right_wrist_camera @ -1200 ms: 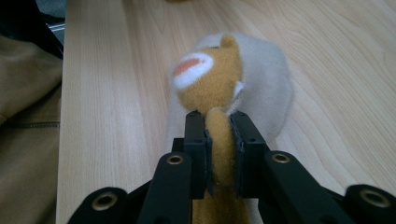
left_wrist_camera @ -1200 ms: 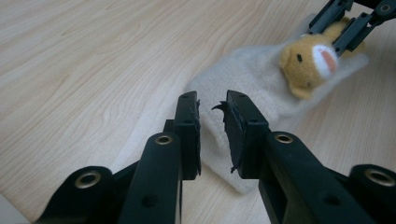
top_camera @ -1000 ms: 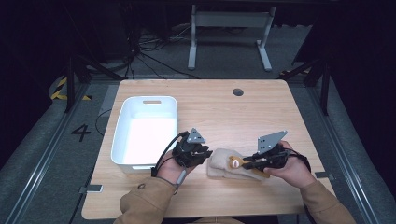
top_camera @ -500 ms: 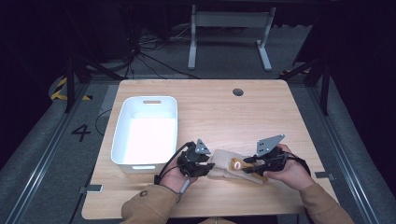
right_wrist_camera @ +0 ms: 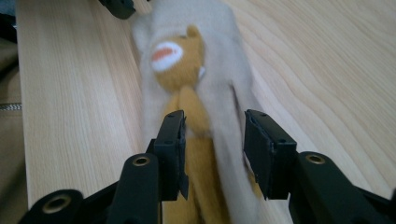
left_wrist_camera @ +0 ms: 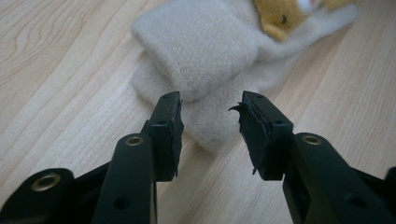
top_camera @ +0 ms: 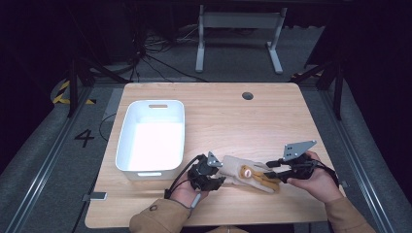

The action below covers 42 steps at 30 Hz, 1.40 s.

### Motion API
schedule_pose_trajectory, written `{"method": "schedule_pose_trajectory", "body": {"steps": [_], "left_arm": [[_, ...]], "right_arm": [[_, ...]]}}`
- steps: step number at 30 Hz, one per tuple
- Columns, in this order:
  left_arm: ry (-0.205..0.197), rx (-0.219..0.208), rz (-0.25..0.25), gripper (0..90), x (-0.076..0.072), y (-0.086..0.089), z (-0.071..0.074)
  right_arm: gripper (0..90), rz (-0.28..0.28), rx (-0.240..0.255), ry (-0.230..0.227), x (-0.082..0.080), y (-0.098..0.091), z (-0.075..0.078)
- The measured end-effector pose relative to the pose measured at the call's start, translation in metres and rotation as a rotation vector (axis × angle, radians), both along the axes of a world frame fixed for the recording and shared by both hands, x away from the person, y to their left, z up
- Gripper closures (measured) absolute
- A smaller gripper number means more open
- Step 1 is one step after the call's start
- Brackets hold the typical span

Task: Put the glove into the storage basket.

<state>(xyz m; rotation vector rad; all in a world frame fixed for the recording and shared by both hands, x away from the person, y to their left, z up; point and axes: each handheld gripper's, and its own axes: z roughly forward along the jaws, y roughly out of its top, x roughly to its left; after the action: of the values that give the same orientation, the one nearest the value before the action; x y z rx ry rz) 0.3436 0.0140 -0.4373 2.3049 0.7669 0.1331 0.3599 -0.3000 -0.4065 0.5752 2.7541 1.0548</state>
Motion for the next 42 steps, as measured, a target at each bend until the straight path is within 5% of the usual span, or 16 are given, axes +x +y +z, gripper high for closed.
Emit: {"method": "schedule_pose_trajectory", "body": {"steps": [13,27,33,42], "left_arm": [[0.054,0.003,0.001,56.4,0.011,-0.001,-0.008],[0.017,-0.034,-0.041,55.8,0.013,-0.004,-0.007],[0.005,-0.048,-0.051,71.3,0.014,-0.004,-0.004],[-0.016,-0.035,-0.071,84.9,0.010,-0.006,-0.001]], "right_arm": [[61.8,-0.090,-0.072,0.037,-0.002,-0.025,-0.011],[64.5,-0.076,-0.115,0.122,0.001,-0.029,-0.022],[83.4,-0.077,-0.118,0.104,0.000,-0.026,-0.021],[86.0,-0.080,-0.132,0.094,-0.001,-0.024,-0.019]]}}
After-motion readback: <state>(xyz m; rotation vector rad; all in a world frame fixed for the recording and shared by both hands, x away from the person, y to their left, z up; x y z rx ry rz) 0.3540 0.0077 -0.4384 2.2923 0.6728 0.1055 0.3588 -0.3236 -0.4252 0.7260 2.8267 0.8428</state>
